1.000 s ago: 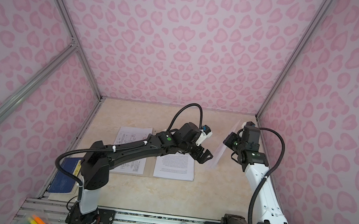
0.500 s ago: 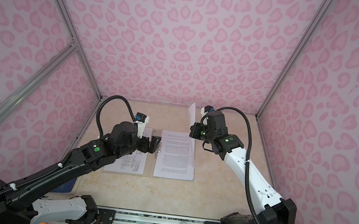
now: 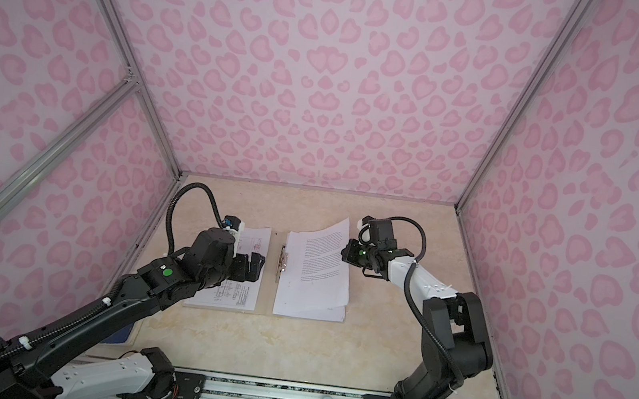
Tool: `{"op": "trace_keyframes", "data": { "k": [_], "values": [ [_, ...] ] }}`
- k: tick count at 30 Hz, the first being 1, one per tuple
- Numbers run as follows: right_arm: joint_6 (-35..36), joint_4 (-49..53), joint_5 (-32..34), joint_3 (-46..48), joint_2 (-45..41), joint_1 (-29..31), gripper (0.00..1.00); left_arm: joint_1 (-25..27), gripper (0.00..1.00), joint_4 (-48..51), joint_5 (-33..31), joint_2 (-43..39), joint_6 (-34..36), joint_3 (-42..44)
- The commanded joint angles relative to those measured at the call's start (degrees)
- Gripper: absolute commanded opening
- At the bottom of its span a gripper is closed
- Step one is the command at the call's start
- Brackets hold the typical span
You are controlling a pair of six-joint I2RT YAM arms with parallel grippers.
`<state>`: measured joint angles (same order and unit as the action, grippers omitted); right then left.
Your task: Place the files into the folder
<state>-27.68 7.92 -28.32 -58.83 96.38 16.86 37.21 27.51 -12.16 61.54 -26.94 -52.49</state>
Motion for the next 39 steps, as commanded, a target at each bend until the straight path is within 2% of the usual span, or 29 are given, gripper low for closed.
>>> {"op": "trace_keyframes", "data": {
  "k": [1, 8, 24, 39],
  "values": [
    [1.7, -5.63, -2.15, 0.28, 3.3, -0.01, 0.0, -0.12, 0.98, 0.48, -0.03, -0.09, -0.13, -0.49],
    [0.61, -6.64, -1.9, 0.93, 5.1, 1.01, 0.0, -0.99, 0.98, 0.54, 0.21, -0.39, -0.65, 1.67],
    [-7.33, -12.9, -1.19, 3.61, 5.67, 1.97, 0.0, -1.79, 0.97, 0.0, 2.21, 1.3, -0.87, 2.12],
    [-10.56, -15.21, -0.34, 5.15, 5.55, 3.38, 0.0, -2.15, 0.97, -0.04, 3.37, 1.4, -1.45, 2.66]
  ]
}}
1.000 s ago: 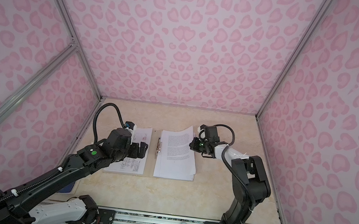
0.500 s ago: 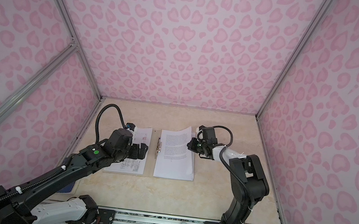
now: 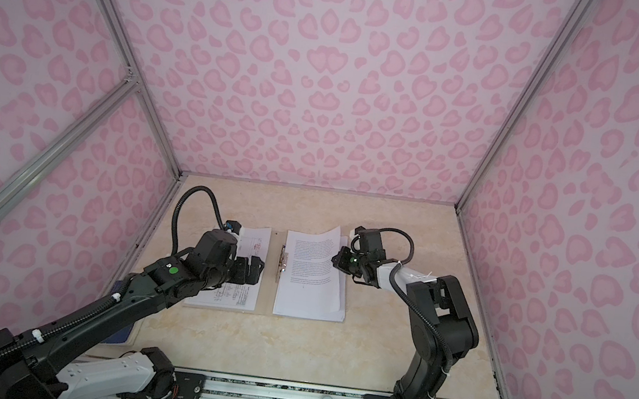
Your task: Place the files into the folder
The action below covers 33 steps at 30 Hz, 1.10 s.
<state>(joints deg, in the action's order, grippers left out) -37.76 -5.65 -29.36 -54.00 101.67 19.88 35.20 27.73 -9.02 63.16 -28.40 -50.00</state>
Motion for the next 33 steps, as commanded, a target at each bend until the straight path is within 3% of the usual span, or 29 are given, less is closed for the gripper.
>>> {"op": "trace_keyframes", "data": {
  "k": [1, 12, 13, 17, 20, 24, 27, 33],
  "values": [
    [-0.61, -1.69, 0.71, 0.37, 0.31, 0.4, 0.0, -0.13, 0.97, -0.27, 0.23, -0.29, 0.01, 0.26],
    [-1.64, -2.69, 1.45, 1.23, 0.73, 1.02, 0.0, -3.02, 0.97, 0.4, 2.87, 1.01, -2.7, 0.56],
    [-1.66, -2.7, 1.58, 1.3, 0.66, 1.04, 0.04, -4.01, 0.97, 0.67, 3.4, 1.64, -3.48, 0.35],
    [-2.58, -3.64, 2.8, 2.7, -0.73, 1.04, 0.4, -9.78, 0.96, 1.47, 5.29, 4.84, -6.4, -1.17],
    [-3.47, -3.4, 3.6, 3.45, -1.62, 0.6, 0.57, -17.14, 0.96, -0.3, 3.97, 7.18, -9.1, -1.3],
    [-4.27, -2.43, 4.29, 5.05, -3.26, -0.92, 0.69, -27.07, 0.96, -4.07, 1.92, 10.81, -12.84, 0.16],
    [-2.68, 1.14, 5.75, 5.47, -4.54, -2.76, 0.75, -31.64, 0.96, -5.04, -0.27, 15.44, -13.38, -0.18],
    [1.88, 4.78, 2.98, 3.01, -2.95, -5.69, 0.82, -35.99, 0.97, -6.96, 2.45, 23.63, -10.2, -1.42]
  ]
}}
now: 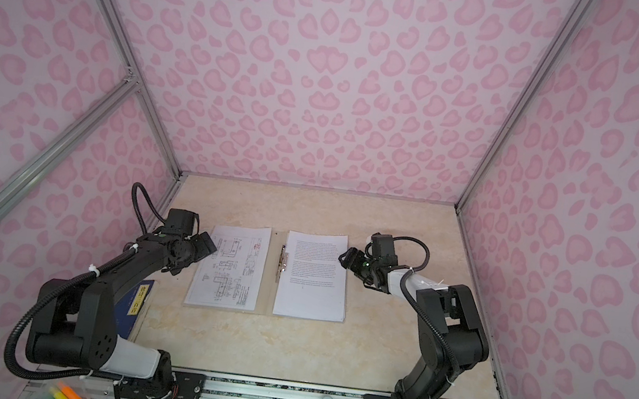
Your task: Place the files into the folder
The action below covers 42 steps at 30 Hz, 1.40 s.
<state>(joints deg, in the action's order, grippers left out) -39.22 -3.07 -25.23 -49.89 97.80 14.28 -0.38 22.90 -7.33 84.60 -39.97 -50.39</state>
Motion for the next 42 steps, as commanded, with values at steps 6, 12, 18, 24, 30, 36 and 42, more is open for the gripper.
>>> {"op": "trace_keyframes", "data": {
  "k": [6, 12, 18, 24, 30, 36, 42],
  "values": [
    [3.38, -0.22, -4.96, -1.94, 3.51, -0.75, 0.84, -0.5, 0.97, -0.43, 1.22, 7.35, 2.19, -2.78],
    [4.27, 0.58, -6.35, -2.77, 4.12, -1.93, 0.92, -0.86, 0.97, -2.44, 5.55, 10.89, 3.58, -2.0],
    [3.85, -0.18, -7.9, -2.98, 5.34, -5.06, 0.97, -0.41, 0.99, -5.39, 11.98, 10.67, 3.67, 0.71],
    [5.09, 2.31, -6.23, -5.92, 5.35, -6.13, 0.97, 3.03, 1.0, -5.85, 14.81, 8.19, 2.31, 3.08],
    [10.06, 8.53, -2.5, -13.98, 4.78, -0.95, 0.96, 7.96, 1.0, -6.67, 15.62, 5.39, -1.22, 5.86],
    [14.56, 11.09, -10.89, -25.85, 13.09, 4.11, 0.95, 8.67, 1.0, -4.01, 13.62, 1.93, -1.06, 5.88],
    [19.99, 18.06, -12.98, -38.02, 21.06, 8.9, 0.93, 8.76, 0.99, 10.4, -2.7, -3.3, 6.01, -3.18]
  ]
}}
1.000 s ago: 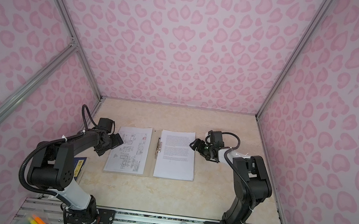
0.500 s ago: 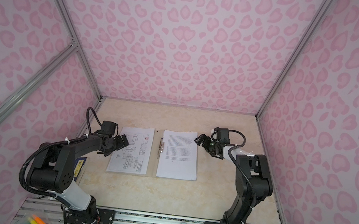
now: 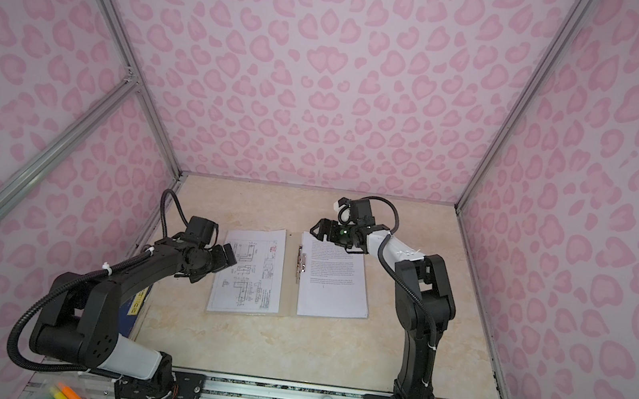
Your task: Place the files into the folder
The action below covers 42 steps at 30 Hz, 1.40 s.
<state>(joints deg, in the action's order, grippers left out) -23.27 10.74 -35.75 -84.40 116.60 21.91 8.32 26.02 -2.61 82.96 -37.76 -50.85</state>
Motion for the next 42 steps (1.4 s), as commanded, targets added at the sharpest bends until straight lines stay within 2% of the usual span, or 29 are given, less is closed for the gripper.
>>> {"op": "trace_keyframes", "data": {
  "k": [1, 4, 5, 8, 11, 19, 23, 31, 36, 38, 42],
  "values": [
    [4.31, 4.78, -2.56, -4.64, 3.38, 1.83, 0.93, 0.07, 0.99, 5.81, -3.58, -2.37, 4.98, -2.91],
    [3.85, 4.48, -3.89, -6.63, 5.76, 2.65, 0.92, 0.79, 0.99, -1.48, 13.73, -1.11, 6.93, -2.27],
    [3.5, 4.31, -4.51, -7.27, 6.53, 2.78, 0.92, 1.96, 0.99, -2.44, 17.45, 0.46, 7.54, -2.69],
    [3.27, 4.75, -5.44, -9.14, 8.95, 3.39, 0.91, 5.91, 0.98, -3.8, 21.95, 4.34, 8.89, -4.04],
    [3.47, 5.4, -6.08, -10.51, 10.44, 3.95, 0.91, 7.61, 0.98, -4.87, 26.65, 7.64, 8.95, -4.28],
    [1.58, 2.84, -9.31, -9.84, 11.97, 5.11, 0.89, 8.18, 0.98, -8.1, 26.76, 10.18, 6.26, -0.16],
    [0.83, 2.27, -10.01, -9.91, 12.95, 5.59, 0.88, 8.13, 0.98, -7.99, 23.93, 10.44, 4.77, 1.55],
    [-2.44, -2.49, -15.43, -7.93, 11.65, 5.84, 0.85, 8.17, 0.98, -7.42, 19.31, 10.43, 2.36, 3.37],
    [-2.64, -3.4, -15.12, -2.53, 4.19, 6.64, 0.84, 8.14, 0.98, -7.45, 17.88, 10.92, 1.33, 3.61],
    [-3.65, -4.44, -14.63, 3.14, -0.32, 7.14, 0.85, 8.19, 0.98, -7.48, 17.73, 10.91, 1.2, 3.72],
    [-4.33, -1.99, -10.37, 10.11, -7.34, 7.64, 0.84, 8.15, 0.98, -7.5, 18.39, 10.26, 1.43, 3.43]
  ]
}}
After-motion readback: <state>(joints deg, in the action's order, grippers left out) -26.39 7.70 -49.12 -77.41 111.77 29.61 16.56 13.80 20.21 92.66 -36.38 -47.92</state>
